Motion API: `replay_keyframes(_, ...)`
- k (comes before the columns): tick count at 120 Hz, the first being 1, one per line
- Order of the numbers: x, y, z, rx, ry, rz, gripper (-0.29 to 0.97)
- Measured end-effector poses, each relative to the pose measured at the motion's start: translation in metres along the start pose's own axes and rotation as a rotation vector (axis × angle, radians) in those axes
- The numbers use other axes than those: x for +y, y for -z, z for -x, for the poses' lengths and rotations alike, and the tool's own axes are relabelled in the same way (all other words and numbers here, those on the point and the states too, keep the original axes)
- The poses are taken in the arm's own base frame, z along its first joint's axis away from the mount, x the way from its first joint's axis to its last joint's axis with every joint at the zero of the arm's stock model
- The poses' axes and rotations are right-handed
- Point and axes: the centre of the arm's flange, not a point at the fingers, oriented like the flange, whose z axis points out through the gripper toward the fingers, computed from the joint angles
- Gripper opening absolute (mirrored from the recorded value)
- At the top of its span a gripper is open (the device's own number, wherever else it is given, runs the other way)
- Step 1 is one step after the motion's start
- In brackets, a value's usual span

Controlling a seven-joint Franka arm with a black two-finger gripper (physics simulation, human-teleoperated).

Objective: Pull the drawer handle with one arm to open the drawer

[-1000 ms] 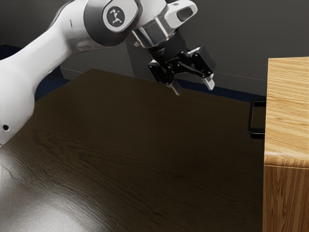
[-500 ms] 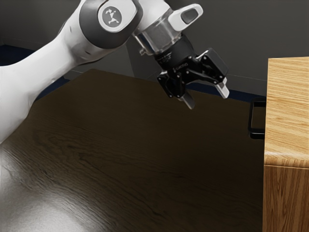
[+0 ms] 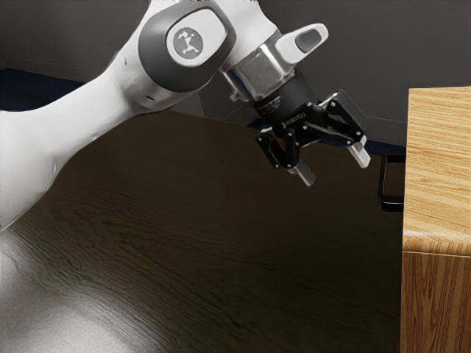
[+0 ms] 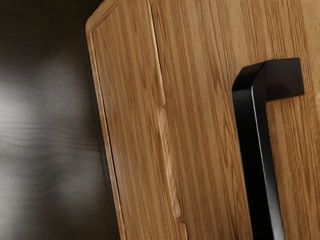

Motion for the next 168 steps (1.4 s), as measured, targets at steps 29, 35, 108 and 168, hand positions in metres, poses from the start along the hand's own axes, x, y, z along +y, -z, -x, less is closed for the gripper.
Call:
replay_keyframes(29, 0.010, -0.009, -0.002, 0.022, 0.006, 0.016, 0.68)
replay_keyframes(35, 0.009, -0.014, -0.006, 0.024, 0.011, 0.014, 0.68)
replay_keyframes(108, 0.012, -0.022, -0.019, 0.089, 0.023, 0.027, 0.56)
replay_keyframes(168, 0.018, -0.031, -0.015, 0.096, 0.018, -0.006, 0.49)
